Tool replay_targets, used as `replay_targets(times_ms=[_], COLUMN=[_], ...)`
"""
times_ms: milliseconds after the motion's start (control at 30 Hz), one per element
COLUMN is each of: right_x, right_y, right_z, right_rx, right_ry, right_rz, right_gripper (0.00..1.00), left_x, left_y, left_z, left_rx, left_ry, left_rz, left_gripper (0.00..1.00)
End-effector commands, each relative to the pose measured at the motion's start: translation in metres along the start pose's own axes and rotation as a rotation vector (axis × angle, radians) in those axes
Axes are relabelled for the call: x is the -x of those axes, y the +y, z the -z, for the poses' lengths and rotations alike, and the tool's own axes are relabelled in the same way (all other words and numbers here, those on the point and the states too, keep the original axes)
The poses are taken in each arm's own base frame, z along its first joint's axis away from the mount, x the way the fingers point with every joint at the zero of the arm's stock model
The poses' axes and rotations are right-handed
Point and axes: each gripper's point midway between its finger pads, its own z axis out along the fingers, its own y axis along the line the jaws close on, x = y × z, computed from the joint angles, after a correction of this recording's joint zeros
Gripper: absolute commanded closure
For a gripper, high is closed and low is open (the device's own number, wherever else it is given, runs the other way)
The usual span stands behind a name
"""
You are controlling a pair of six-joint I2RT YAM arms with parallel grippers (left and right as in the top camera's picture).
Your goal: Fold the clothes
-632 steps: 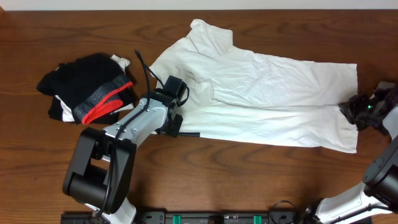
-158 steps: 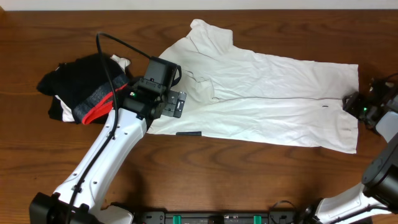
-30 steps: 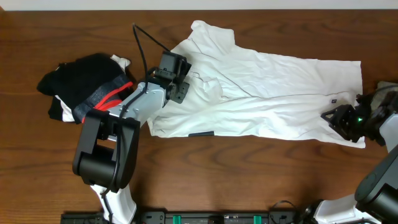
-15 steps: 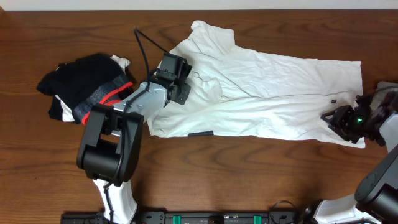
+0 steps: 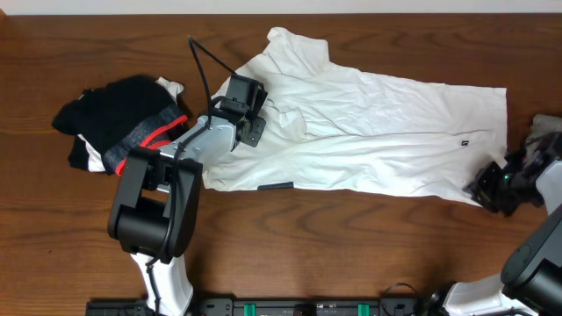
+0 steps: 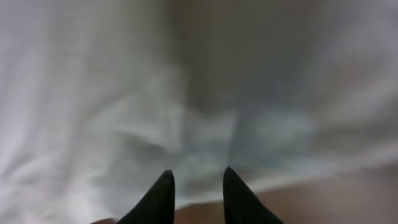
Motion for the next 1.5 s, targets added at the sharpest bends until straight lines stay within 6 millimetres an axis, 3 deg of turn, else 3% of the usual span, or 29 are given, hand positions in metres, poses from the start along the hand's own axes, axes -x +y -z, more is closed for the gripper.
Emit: replay_targets(times_ms=[0, 100, 200, 433, 600, 700, 800, 933, 1100, 1367, 1400, 1467], right_x=[0.002, 0.006, 0.005, 0.014, 0.022, 0.014, 0.010, 0.010, 0.015, 0.019, 0.019, 0.020], right_y=[-0.031, -0.036, -0.034, -0.039, -0.040, -0.056, -0.072, -0.078, -0.099, -0.108, -0.107, -0.101], right_z=[0.004, 0.005, 0.005, 0.005, -0.007, -0.011, -0.007, -0.005, 0.004, 0.008, 0.007, 0.006], right_rx=[-0.191, -0.212, -0.188, -0.188, -0.168, -0.241, -0.330, -0.359, -0.461, -0.479, -0.474, -0.438], right_ry=[-0.032, -0.053, -0.047, -0.085, -0.148, -0.147, -0.148, -0.154, -0.197, -0.213, -0.215, -0.209], right_rz=[-0.100, -0.129, -0.146, -0.161, -0.194, -0.212, -0.233, -0.240, -0.258, -0.272, -0.271, -0.271], right_gripper=[0.69, 0.53, 0.52, 0.65, 0.87, 0.98, 0.99, 0.99, 0.99, 0.99, 0.99, 0.99], left_x=[0.007, 0.006, 0.004, 0.004, 0.004, 0.004, 0.003, 0.002, -0.002, -0.004, -0.003, 0.001], left_y=[0.010, 0.010, 0.010, 0.010, 0.010, 0.012, 0.015, 0.021, 0.039, 0.058, 0.058, 0.059], left_z=[0.009, 0.009, 0.009, 0.009, 0.009, 0.009, 0.009, 0.008, 0.008, 0.007, 0.007, 0.008], left_rx=[0.036, 0.036, 0.036, 0.035, 0.036, 0.038, 0.041, 0.051, 0.070, 0.087, 0.088, 0.089], left_ry=[-0.016, -0.012, -0.006, -0.006, -0.006, -0.005, -0.004, -0.002, 0.003, 0.001, -0.004, -0.014], left_rz=[0.006, 0.006, 0.005, 0.005, 0.006, 0.014, 0.024, 0.034, 0.084, 0.135, 0.135, 0.135], left_gripper=[0.94, 0.94, 0.94, 0.94, 0.94, 0.94, 0.94, 0.94, 0.94, 0.94, 0.92, 0.75])
